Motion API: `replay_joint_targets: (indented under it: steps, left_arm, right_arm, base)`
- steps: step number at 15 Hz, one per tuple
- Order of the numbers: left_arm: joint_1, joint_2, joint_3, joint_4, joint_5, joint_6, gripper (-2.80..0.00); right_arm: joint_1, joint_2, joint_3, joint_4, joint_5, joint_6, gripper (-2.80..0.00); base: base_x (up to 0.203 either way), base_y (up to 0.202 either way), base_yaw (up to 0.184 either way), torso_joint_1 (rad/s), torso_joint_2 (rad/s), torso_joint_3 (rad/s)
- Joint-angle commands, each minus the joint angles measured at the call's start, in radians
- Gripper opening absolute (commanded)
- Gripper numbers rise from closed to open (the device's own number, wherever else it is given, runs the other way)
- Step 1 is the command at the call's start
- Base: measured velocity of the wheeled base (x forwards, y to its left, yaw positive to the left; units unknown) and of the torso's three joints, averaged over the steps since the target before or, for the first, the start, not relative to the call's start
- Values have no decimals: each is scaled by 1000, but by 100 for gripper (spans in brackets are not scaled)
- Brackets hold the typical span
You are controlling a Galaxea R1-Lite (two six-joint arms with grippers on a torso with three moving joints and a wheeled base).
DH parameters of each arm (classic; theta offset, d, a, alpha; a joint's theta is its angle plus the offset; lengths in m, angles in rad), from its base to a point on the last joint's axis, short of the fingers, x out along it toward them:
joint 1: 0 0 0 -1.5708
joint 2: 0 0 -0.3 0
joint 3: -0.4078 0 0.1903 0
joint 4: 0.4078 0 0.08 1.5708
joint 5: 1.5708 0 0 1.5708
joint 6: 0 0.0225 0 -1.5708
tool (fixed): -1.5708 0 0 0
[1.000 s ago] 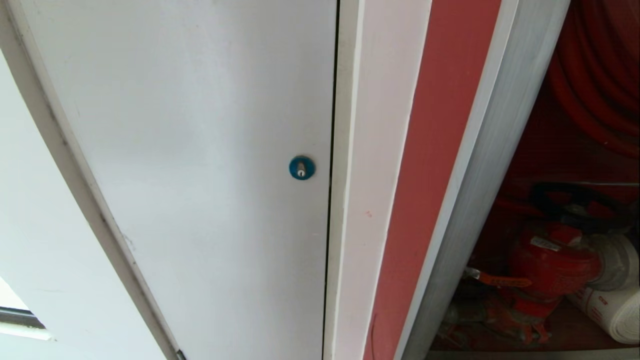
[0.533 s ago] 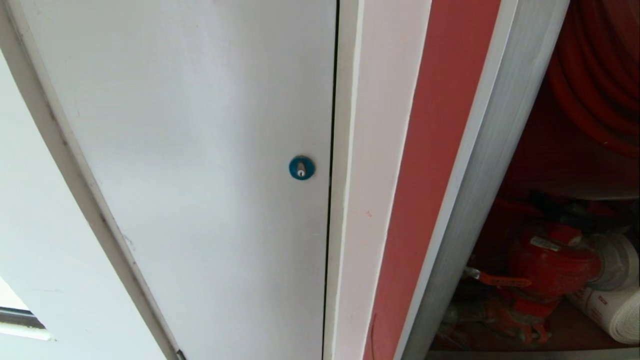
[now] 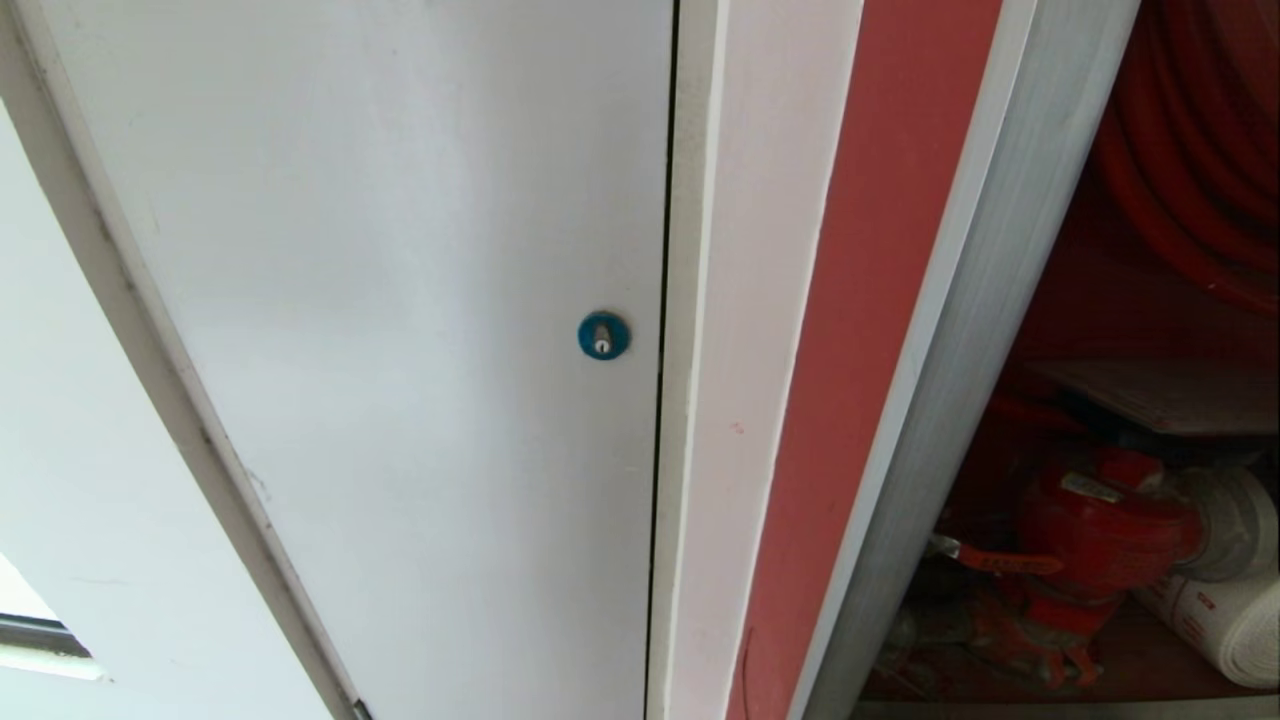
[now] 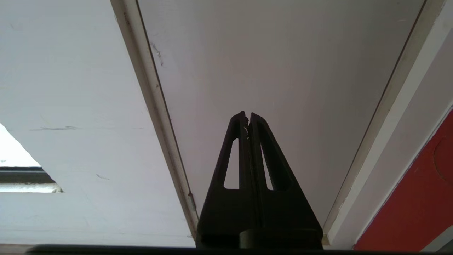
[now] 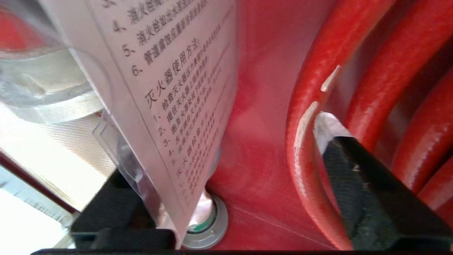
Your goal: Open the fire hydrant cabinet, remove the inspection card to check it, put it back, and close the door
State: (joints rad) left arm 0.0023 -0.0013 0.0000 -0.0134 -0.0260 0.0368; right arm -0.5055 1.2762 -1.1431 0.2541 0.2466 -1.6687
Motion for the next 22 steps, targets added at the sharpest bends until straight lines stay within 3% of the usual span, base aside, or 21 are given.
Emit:
replay_joint_targets:
  steps: [1, 22]
  left_arm:
    - [1, 1, 11, 0, 0, 0, -280]
    - [1, 1, 11, 0, 0, 0, -280]
  right_arm:
    - [0, -27, 33, 1, 4, -11, 0]
    - [-1, -235, 206, 2, -2, -25, 0]
  base:
    - [0, 0, 0, 0, 0, 0]
    - [0, 0, 0, 0, 0, 0]
